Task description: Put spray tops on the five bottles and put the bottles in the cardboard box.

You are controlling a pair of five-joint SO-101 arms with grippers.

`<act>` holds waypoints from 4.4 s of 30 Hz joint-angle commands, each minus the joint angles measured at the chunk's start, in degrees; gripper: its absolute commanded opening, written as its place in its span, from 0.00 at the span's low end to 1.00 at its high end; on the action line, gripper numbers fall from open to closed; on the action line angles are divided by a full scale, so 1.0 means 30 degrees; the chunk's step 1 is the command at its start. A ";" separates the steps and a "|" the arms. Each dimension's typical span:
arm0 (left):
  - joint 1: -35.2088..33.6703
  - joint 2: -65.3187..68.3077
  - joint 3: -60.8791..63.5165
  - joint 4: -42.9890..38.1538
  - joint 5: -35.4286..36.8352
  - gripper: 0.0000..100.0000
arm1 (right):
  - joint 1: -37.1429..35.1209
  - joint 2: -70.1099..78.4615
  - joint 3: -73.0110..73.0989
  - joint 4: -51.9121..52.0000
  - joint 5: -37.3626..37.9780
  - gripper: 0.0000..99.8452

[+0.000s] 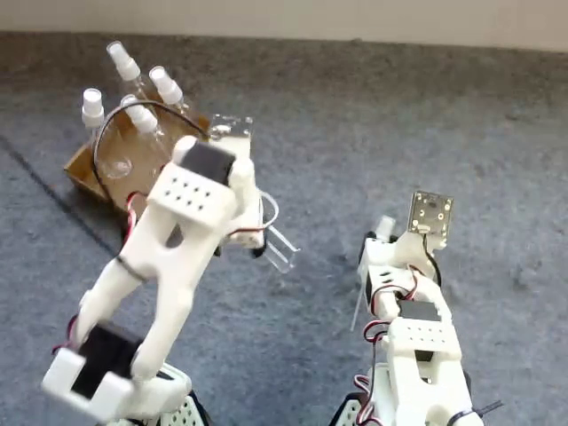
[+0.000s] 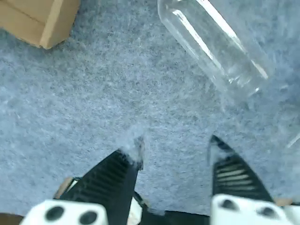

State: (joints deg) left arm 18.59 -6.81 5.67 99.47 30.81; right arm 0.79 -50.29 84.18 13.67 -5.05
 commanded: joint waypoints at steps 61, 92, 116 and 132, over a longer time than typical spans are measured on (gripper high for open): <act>-0.0777 1.5839 -1.0916 0.0322 0.0234 0.07 | -0.0220 -0.0278 0.0308 -0.0484 -0.0029 0.01; -0.0718 -0.4733 -0.1802 0.0205 -0.9641 0.07 | -0.0249 -0.0278 0.0132 -0.0366 -0.0117 0.01; 0.0103 -1.8007 2.0850 -2.0425 -1.2308 0.07 | -0.3385 -0.0278 -0.7341 -0.0396 -0.1846 0.01; 0.4381 -2.0674 2.7121 -2.8718 -1.2308 0.07 | -0.5143 -0.0278 -1.2117 -0.0366 -0.2403 0.01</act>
State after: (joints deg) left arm 30.73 -67.47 87.25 15.08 -6.02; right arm -13.80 -50.20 53.23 13.58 -12.70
